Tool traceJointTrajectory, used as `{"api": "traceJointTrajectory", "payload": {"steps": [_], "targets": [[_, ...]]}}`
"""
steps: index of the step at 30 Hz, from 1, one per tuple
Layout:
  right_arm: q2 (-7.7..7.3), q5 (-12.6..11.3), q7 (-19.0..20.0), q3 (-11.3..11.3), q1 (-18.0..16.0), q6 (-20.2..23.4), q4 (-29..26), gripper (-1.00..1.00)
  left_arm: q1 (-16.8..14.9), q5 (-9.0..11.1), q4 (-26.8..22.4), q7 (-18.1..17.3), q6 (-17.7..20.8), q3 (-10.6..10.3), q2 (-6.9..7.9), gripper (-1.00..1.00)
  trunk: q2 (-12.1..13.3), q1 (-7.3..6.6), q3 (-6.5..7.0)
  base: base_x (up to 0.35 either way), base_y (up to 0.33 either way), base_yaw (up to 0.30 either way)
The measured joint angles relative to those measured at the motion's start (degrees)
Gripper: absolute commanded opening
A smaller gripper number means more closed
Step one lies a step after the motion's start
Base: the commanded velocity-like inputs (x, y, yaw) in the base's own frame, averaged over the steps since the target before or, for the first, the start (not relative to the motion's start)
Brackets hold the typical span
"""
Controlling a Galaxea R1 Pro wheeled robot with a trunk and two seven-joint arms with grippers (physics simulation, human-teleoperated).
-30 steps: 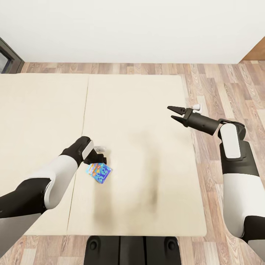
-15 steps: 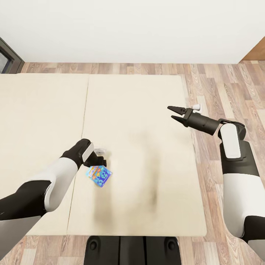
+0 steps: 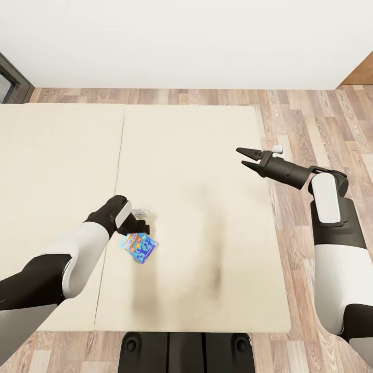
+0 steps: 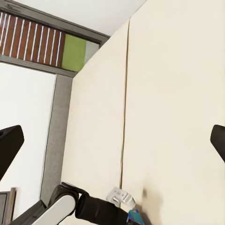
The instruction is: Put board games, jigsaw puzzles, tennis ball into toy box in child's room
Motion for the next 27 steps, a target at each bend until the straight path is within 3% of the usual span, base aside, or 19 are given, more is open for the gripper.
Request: {"api": "traceJointTrajectory", "payload": {"steps": [13,18,27], "targets": [[-0.03,-0.06,0.0,0.03,0.0,0.0,-0.18,1.0,-0.05,0.63,-0.46,-0.6,-0.03,0.75,0.79,1.0,0.0,0.0,0.0,0.0,0.0,0.0],[-0.08,-0.14,0.0,-0.12,0.0,0.0,-0.25,1.0,-0.08,-0.03,-0.48,-3.86,0.19,0.75,1.65,1.0,-0.01,-0.01,0.01,0.0,0.0,0.0],[-0.05,-0.1,0.01,-0.06,0.0,0.0,-0.22,1.0,0.16,0.32,-0.78,-5.07,0.12,0.76,2.68,1.0,-0.01,-0.02,0.01,0.0,0.0,0.0]]}}
